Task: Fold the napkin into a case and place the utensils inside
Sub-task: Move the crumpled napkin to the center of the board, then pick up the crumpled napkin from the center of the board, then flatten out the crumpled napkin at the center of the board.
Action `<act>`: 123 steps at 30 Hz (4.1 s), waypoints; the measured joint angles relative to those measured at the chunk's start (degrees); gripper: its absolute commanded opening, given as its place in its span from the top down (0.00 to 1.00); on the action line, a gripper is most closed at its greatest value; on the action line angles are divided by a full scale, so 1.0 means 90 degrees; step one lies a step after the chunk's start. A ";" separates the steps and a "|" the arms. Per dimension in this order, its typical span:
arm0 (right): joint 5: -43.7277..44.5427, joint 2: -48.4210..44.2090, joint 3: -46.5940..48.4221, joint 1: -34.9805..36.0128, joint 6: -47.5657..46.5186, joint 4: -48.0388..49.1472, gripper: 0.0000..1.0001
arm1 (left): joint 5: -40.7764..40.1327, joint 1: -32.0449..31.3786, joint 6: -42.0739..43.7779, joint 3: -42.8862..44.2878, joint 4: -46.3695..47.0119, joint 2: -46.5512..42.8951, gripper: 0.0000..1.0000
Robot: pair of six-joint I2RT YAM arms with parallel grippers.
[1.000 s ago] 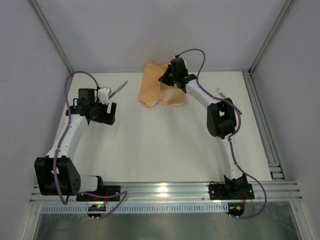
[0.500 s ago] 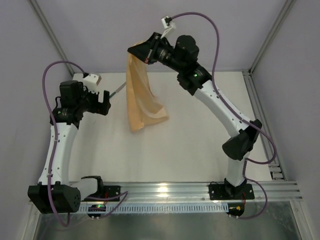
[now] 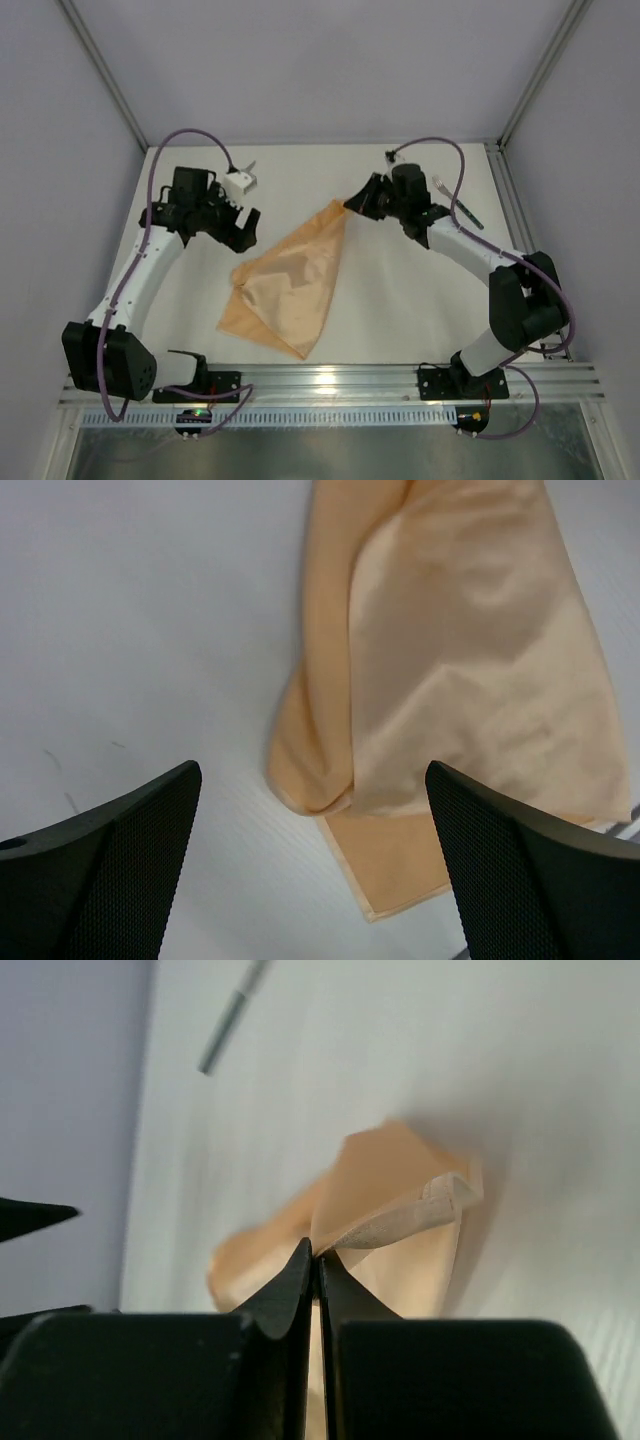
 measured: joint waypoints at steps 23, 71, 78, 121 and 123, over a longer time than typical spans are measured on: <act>0.0291 0.0202 -0.1532 0.0027 -0.0299 0.0075 0.96 | 0.0350 -0.0566 0.1054 -0.1137 -0.0634 0.1649 0.39; 0.0483 0.0308 -0.1513 0.0027 -0.0347 0.0100 0.96 | -0.0590 -0.1401 0.0117 -0.1666 0.0024 0.1957 1.00; 0.0668 0.0148 -0.0991 -0.0027 -0.0597 -0.0464 0.96 | -0.1389 -0.1401 0.0090 -0.1256 -0.0520 0.1231 1.00; -0.0005 0.2749 0.7592 -0.1268 -0.1122 -0.3330 0.96 | -0.3864 -0.0265 0.0423 0.6693 -0.1287 0.2858 1.00; -0.0066 0.3041 0.8208 -0.1324 -0.0964 -0.3211 0.96 | -0.3869 -0.0257 0.0478 0.7028 -0.1117 0.3007 1.00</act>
